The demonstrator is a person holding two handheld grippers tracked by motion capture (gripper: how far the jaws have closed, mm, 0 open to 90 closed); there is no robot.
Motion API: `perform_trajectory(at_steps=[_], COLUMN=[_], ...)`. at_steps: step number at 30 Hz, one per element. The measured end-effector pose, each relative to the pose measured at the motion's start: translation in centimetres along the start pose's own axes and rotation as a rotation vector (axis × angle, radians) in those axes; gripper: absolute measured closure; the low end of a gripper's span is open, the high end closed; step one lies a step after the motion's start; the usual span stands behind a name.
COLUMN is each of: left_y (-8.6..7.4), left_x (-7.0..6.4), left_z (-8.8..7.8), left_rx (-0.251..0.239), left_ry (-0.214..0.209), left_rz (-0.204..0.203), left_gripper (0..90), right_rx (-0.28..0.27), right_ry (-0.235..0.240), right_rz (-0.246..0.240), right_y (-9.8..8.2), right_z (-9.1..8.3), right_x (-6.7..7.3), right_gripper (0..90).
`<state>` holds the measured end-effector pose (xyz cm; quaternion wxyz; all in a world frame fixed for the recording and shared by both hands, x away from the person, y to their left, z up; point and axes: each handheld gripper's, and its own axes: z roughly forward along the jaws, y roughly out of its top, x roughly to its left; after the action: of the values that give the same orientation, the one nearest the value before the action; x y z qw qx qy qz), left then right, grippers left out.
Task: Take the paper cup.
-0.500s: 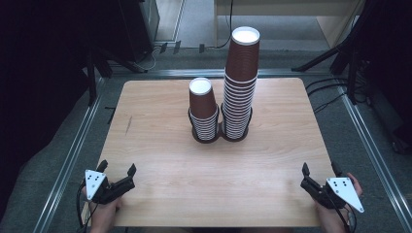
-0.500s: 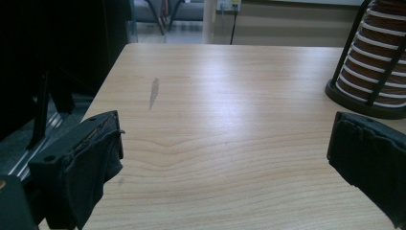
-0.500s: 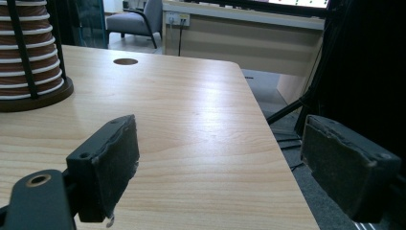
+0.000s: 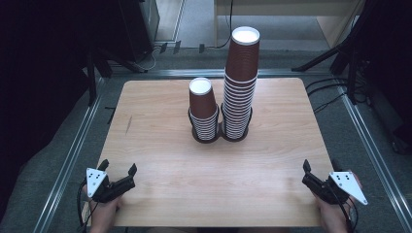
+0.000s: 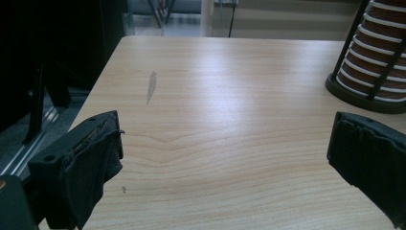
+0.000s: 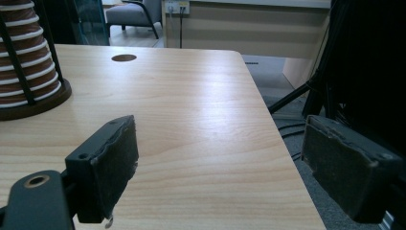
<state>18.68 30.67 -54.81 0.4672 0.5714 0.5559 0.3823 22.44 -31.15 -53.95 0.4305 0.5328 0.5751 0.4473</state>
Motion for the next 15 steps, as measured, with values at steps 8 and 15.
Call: perform_trajectory(at_steps=[8,15], left_y=[0.0,0.0], left_x=[0.4,0.1], left_z=[-0.1,0.0], left_rx=[0.001,0.006], left_ry=[-0.008,-0.014], left_rz=[-0.034,-0.015], left_gripper=[0.0,0.0], right_rx=[-0.018,-0.028], right_ry=[0.049,0.081], right_rz=[-0.007,-0.026], right_y=[2.0,3.6], right_z=[-0.4,-0.8], right_x=[1.5,2.8], right_gripper=[4.2,0.0])
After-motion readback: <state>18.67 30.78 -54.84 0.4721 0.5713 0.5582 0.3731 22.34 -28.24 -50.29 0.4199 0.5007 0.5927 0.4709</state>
